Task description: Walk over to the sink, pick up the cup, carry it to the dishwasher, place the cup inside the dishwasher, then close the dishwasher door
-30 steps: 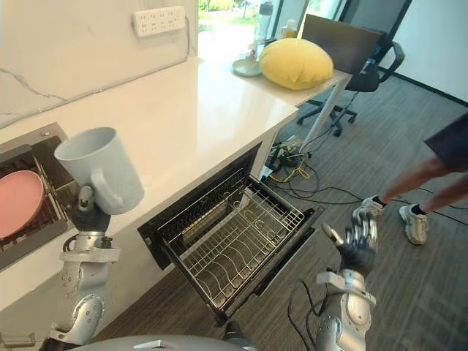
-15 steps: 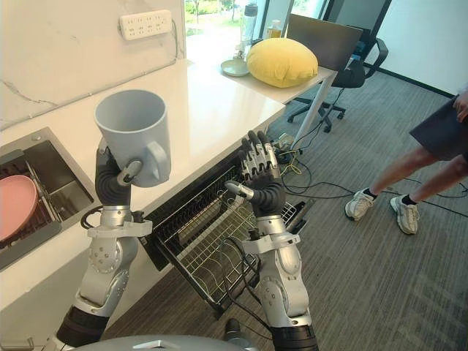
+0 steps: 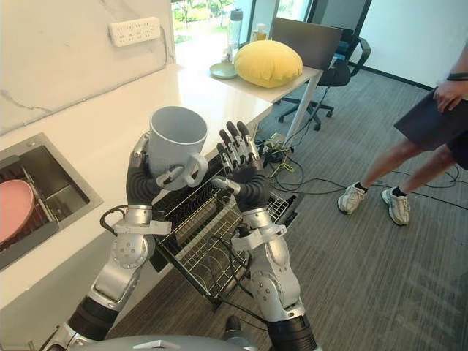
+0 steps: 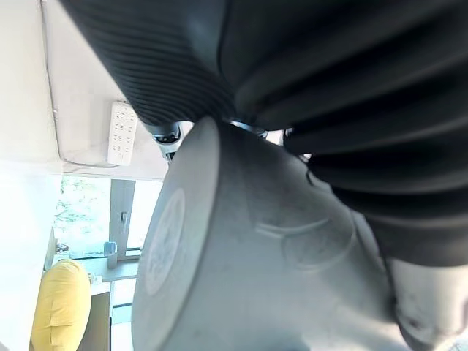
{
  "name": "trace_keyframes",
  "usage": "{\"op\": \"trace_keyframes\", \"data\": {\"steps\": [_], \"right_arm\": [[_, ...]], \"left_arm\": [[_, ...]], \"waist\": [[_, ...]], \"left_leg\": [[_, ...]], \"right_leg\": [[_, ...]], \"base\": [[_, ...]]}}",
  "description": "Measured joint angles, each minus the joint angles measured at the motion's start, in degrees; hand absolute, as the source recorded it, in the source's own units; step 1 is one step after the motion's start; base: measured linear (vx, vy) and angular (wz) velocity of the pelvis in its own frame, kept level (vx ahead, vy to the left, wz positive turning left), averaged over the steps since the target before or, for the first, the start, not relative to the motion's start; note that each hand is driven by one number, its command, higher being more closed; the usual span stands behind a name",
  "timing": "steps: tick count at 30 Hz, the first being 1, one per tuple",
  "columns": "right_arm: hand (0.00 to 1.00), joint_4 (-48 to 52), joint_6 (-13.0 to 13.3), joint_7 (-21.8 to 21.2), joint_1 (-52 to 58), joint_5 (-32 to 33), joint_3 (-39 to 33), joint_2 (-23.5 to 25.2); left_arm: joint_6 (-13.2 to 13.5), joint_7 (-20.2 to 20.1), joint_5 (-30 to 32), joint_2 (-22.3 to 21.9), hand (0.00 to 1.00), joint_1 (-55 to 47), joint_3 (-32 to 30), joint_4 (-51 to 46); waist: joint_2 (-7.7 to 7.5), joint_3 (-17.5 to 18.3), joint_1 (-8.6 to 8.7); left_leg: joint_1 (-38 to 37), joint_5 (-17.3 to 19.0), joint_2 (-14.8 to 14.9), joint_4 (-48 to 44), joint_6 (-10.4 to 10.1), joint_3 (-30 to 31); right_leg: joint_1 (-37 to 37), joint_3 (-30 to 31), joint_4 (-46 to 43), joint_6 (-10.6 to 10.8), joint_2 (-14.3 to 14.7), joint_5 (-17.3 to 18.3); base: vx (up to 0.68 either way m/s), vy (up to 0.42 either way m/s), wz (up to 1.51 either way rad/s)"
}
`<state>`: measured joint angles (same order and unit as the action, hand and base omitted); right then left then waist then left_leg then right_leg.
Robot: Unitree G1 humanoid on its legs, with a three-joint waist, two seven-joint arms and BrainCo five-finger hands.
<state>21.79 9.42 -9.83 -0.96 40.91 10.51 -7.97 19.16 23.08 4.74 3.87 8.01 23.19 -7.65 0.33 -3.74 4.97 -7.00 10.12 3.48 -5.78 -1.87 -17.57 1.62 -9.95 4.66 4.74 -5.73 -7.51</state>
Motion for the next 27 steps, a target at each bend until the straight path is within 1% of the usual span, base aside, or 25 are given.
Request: {"op": "trace_keyframes", "data": {"steps": [3,7,8,11,13,15,16,18,20,22,25,26,27], "right_arm": [[0.00,0.0,0.0,0.0,0.0,1.1,0.0,-0.2],[0.00,0.0,-0.2,-0.3,-0.1,2.9,0.0,-1.0],[0.00,0.0,-0.6,-1.3,-0.1,4.0,-0.2,-1.2],[0.00,0.0,-1.1,-2.5,-0.2,5.3,-0.7,-1.3],[0.00,0.0,-1.5,-3.7,-0.3,6.7,-1.7,-1.6],[0.00,0.0,-2.0,-4.1,-0.6,7.2,-2.6,-1.7],[0.00,0.0,-2.4,-4.6,-1.2,8.6,-3.1,-1.9],[0.00,0.0,-2.4,-4.9,-1.6,9.2,-3.6,-1.9],[0.00,0.0,-2.7,-5.1,-1.6,9.3,-4.5,-2.0],[0.00,-0.1,-3.6,-5.1,-1.6,8.6,-4.5,-2.3],[0.00,-0.1,-3.7,-5.1,-1.6,7.3,-4.6,-2.4],[0.00,-0.1,-4.0,-5.1,-1.6,6.3,-4.6,-2.4],[0.00,-0.1,-4.8,-5.1,-1.6,5.8,-4.6,-2.5]], "left_arm": [[0.0,0.5,1.2,0.0,1.00,0.5,0.0,2.0],[0.0,0.4,1.2,0.1,1.00,0.5,0.0,3.4],[0.1,0.3,1.1,0.1,1.00,0.5,-0.1,3.9],[0.4,-0.7,0.3,0.1,1.00,0.5,-0.4,4.1],[1.6,-2.6,-1.2,0.2,1.00,0.5,-0.6,4.1],[2.4,-3.5,-2.3,0.3,1.00,0.5,-0.7,4.1],[2.5,-3.8,-2.3,0.6,1.00,0.5,-0.8,4.1],[2.5,-3.8,-2.2,0.7,1.00,0.5,-0.8,4.2],[2.5,-3.6,-1.4,0.9,1.00,0.5,-1.1,4.4],[2.5,-2.8,0.5,1.7,1.00,0.6,-1.8,4.4],[2.5,-1.9,2.8,2.0,1.00,0.6,-3.1,4.4],[2.5,-1.5,3.7,2.2,1.00,0.7,-3.2,4.4],[2.5,-1.1,4.8,2.4,1.00,0.8,-3.2,4.4]], "waist": [[-0.05,0.0,-0.10],[-0.23,0.1,-0.18],[-0.26,0.1,-0.20],[-0.31,0.1,-0.19],[-0.34,0.1,-0.21],[-0.38,0.1,-0.21],[-0.47,0.2,-0.15],[-0.64,0.3,-0.14],[-1.03,0.5,-0.19],[-1.52,0.8,-0.13],[-1.71,1.0,-0.12],[-1.75,1.0,-0.18],[-1.78,1.0,-0.24]], "left_leg": [[0.0,0.0,0.0,0.0,0.0,0.0],[0.0,0.0,-0.1,0.0,0.0,-0.1],[0.0,0.0,-0.1,0.0,0.0,-0.1],[0.1,0.0,-0.1,0.0,0.0,-0.1],[0.0,-0.1,-0.1,0.0,0.1,-0.1],[0.0,-0.1,-0.1,0.0,0.1,-0.1],[0.0,-0.1,-0.1,0.0,0.1,-0.1],[0.0,-0.1,-0.1,0.0,0.1,-0.1],[0.0,-0.1,-0.1,0.0,0.1,-0.1],[0.0,-0.2,-0.1,0.0,0.1,-0.1],[0.0,-0.2,-0.1,0.0,0.2,-0.1],[0.0,-0.2,-0.1,0.1,0.2,-0.1],[0.0,-0.2,-0.1,0.1,0.2,-0.1]], "right_leg": [[0.0,0.0,0.0,0.0,0.0,-0.1],[0.1,0.1,0.0,0.0,-0.1,-0.2],[0.1,0.1,0.0,0.0,-0.1,-0.2],[0.1,0.1,0.0,0.0,-0.1,-0.2],[0.1,0.1,0.0,0.0,-0.1,-0.2],[0.2,0.1,0.0,0.0,-0.1,-0.3],[0.2,0.1,0.0,0.0,-0.1,-0.3],[0.2,0.1,0.0,-0.1,-0.1,-0.3],[0.2,0.1,0.0,-0.1,-0.1,-0.4],[0.2,0.1,0.0,-0.2,-0.1,-0.5],[0.2,0.1,0.0,-0.2,-0.1,-0.5],[0.3,0.1,0.0,-0.2,-0.2,-0.5],[0.3,0.1,0.0,-0.2,-0.2,-0.5]], "base": [[-0.04,-0.014,0.00],[-0.05,-0.004,0.00],[-0.05,-0.008,0.00],[-0.05,-0.010,0.00],[-0.05,-0.012,0.00],[-0.04,-0.009,-0.01],[-0.04,-0.009,-0.01],[-0.02,-0.003,0.00],[0.00,0.000,0.00],[0.00,0.000,0.00],[0.00,0.000,0.00],[0.00,0.000,0.00],[0.00,0.000,0.00]]}}
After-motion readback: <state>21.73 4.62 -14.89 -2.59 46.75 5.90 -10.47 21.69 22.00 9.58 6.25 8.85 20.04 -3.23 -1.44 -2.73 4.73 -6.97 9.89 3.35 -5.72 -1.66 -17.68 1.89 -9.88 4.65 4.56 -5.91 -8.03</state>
